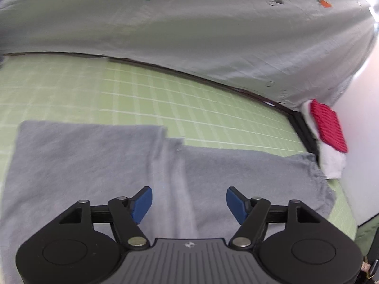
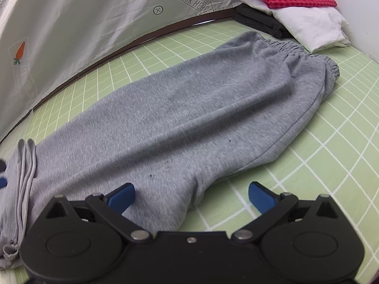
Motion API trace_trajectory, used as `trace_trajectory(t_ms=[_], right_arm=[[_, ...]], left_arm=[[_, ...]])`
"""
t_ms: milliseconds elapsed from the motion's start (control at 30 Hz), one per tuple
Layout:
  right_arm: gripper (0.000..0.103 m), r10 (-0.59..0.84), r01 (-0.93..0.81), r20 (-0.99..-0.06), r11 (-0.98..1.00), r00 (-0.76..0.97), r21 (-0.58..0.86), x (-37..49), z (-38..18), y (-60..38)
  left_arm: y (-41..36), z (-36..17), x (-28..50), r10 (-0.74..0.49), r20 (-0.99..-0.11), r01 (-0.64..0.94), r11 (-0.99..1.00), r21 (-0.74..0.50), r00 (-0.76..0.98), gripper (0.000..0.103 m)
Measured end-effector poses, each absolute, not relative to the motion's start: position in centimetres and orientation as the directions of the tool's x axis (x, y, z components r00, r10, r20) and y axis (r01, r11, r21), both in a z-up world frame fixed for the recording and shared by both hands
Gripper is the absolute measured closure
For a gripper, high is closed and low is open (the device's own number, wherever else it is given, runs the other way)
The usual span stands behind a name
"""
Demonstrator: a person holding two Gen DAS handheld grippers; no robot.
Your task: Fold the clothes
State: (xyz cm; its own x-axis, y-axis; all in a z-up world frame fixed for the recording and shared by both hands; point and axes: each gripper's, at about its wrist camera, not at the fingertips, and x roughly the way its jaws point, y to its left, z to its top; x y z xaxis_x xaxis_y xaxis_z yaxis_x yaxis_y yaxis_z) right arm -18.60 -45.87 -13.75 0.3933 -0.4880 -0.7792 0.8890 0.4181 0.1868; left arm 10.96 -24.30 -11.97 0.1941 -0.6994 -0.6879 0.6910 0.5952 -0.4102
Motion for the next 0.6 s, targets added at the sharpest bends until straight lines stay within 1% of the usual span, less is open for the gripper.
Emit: trace_trajectory(t_ms=[100,133,167,300,400,467,600], right_arm=[[0.000,-0.494,0.889,-0.775,0.419,0.394,0.185,-18.5,-13.8,-45.9],[0.000,-0.495,0.888,-0.774,0.421,0.395,0.185,-18.5,-13.8,-45.9],[0.000,-0.495,0.887,-0.773,0.423,0.397,0.185,-18.5,-13.8,-45.9],[0.000,-0.488,0.877,-0.764,0.433,0.421,0.207,-19.1,-13.9,-46.0],[0.000,-0.473,0.863,-0.757,0.447,0.451,0.235,-19.8,-13.8,-46.3],[0.000,-0.470,0.862,-0.759,0.451,0.452,0.234,-20.3,-13.8,-46.6],[0.000,-0.478,0.880,-0.775,0.426,0.414,0.208,-22.4,-13.8,-48.0]], left_arm=[[-21.9,-12.3,11.0,-0.641,-0.725,0.636,0.674,-0.375,0.252,0.028],[-21.1,-12.5,11.0,-0.621,-0.736,0.610,0.701,-0.369,0.268,0.025],[-20.3,-12.8,11.0,-0.596,-0.751,0.579,0.731,-0.362,0.283,0.024],[-18.3,-13.9,10.4,-0.540,-0.786,0.515,0.786,-0.343,0.301,0.024],[-17.8,-14.2,9.5,-0.516,-0.793,0.505,0.803,-0.316,0.324,0.023],[-18.0,-14.2,9.0,-0.500,-0.798,0.500,0.813,-0.298,0.336,0.018],[-18.7,-14.3,7.9,-0.459,-0.812,0.487,0.835,-0.255,0.361,0.014]])
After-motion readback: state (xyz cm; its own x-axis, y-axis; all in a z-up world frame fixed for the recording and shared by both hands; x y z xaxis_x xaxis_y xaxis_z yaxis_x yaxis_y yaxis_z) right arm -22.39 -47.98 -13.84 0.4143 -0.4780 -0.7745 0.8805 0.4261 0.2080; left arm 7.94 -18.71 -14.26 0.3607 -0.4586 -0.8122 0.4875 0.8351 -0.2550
